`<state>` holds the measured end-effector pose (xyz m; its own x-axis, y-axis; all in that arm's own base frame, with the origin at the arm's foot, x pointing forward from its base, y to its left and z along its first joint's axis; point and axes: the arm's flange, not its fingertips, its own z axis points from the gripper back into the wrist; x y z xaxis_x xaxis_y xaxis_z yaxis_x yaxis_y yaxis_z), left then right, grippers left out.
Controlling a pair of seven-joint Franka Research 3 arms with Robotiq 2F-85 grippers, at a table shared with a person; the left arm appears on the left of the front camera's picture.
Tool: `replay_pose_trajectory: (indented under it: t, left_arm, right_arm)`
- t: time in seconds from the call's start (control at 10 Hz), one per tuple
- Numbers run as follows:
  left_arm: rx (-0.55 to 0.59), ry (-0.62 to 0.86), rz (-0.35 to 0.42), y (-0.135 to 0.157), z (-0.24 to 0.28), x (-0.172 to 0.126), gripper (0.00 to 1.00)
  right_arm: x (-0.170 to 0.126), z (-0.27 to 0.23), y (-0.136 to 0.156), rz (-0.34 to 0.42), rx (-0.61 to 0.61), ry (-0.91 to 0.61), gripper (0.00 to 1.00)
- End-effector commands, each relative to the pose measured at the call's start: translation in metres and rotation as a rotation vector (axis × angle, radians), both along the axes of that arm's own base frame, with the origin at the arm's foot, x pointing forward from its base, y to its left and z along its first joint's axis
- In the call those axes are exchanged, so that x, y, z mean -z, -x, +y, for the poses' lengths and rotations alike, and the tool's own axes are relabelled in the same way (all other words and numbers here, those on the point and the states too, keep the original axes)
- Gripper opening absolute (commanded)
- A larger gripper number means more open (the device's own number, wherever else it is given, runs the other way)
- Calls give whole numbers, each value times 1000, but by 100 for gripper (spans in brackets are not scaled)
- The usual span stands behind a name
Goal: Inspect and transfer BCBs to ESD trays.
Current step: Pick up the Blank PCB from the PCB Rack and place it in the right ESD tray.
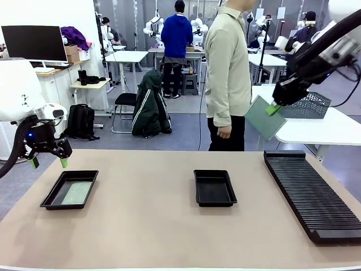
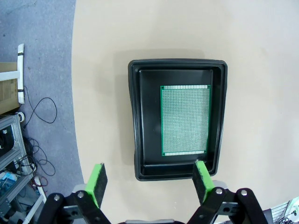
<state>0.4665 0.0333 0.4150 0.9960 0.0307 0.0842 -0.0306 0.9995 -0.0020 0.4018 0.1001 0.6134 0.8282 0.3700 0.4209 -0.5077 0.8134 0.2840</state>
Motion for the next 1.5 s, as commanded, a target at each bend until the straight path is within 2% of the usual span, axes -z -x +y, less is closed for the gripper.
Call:
replay_pose_trajectory:
  t: [0.0,0.3,0.7,1.4]
  left_arm:
    - [2,6,-9,1,0,2,97]
    - [2,6,-9,1,0,2,97]
    - [2,6,-9,1,0,2,97]
    - [2,6,-9,1,0,2,97]
  right_arm:
    - [19,21,-1,29,95,-74,2]
    - [59,40,-12,123,193,-140,2]
    - [108,63,-22,204,300,-199,2]
    - [182,90,-45,314,346,-274,2]
